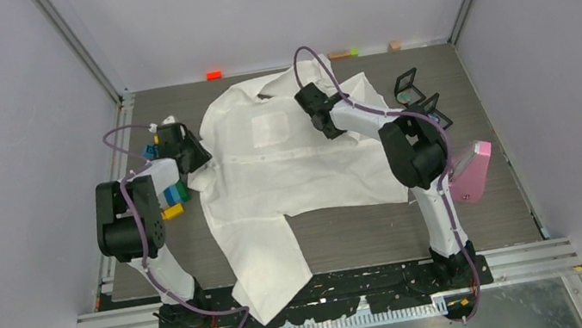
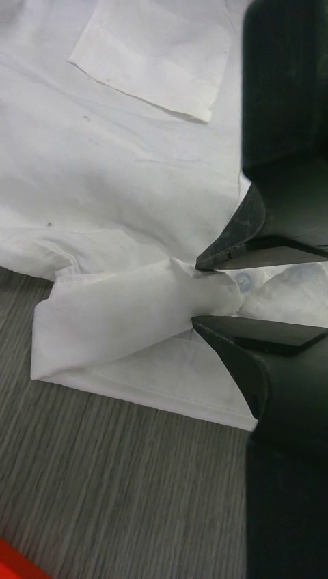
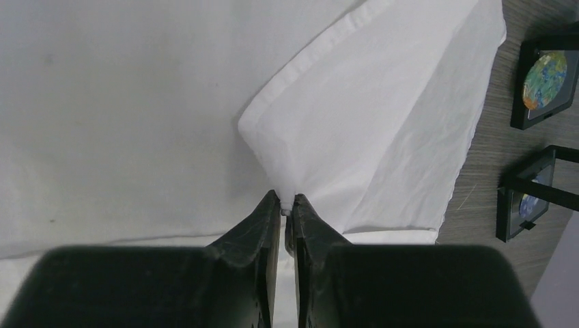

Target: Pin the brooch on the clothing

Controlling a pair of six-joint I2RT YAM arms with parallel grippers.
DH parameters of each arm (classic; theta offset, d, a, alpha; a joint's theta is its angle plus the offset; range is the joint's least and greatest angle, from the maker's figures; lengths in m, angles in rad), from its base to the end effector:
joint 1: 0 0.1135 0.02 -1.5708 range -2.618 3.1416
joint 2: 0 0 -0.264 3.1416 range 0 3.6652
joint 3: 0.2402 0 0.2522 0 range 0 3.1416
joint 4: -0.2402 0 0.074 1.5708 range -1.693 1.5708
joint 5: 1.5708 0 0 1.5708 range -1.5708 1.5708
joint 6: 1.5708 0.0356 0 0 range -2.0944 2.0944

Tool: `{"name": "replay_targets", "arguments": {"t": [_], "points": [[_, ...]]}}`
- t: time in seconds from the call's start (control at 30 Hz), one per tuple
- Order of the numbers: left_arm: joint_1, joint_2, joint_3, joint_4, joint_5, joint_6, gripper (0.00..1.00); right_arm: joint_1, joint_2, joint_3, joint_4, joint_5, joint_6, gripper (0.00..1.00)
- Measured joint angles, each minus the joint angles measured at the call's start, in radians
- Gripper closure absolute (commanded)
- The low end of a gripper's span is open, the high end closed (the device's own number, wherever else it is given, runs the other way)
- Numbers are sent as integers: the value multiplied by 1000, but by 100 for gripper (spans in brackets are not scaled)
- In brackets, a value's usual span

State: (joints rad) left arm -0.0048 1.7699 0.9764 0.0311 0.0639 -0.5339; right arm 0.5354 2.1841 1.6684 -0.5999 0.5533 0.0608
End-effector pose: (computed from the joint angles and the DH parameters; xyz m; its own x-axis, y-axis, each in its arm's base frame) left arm 0.3660 -0.0040 0.1641 -0.6205 -0.5049 -0.6001 -0.3076 0.8606 -0.4060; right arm 0.4056 0.2188 0.1671 -0.7854 -0.4058 -0.4675 -0.1880 0.8759 -0.4444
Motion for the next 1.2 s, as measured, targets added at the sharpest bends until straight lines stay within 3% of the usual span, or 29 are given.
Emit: {"name": "replay_targets", "arguments": {"t": [0.17,0.33,0.53,0.6,0.67,0.73,0.87,1.03,1.2], "points": [[50,25,28,-23,25,-6,74,-9,-19,-5,-6,60,60,97],[101,34,33,-62,51,-9,75,-59,-151,-77,-14,61,181,98],[126,34,33,-69,76,-9,76,-216,-331,-235,25,-29,327,96],[128,34,33,-72,82,-8,75,-271,-357,-283,32,-60,369,91],[128,34,33,-75,90,-8,73,-300,-363,-323,39,-80,396,76],[128,30,33,-80,95,-5,69,-308,-363,-352,39,-93,415,55],[130,-16,33,-124,95,4,60,-307,-388,-395,30,-94,420,32],[130,-158,32,-172,95,26,44,-307,-491,-406,23,-79,413,23],[123,-337,33,-214,120,43,24,-307,-597,-423,38,-113,393,27]]}}
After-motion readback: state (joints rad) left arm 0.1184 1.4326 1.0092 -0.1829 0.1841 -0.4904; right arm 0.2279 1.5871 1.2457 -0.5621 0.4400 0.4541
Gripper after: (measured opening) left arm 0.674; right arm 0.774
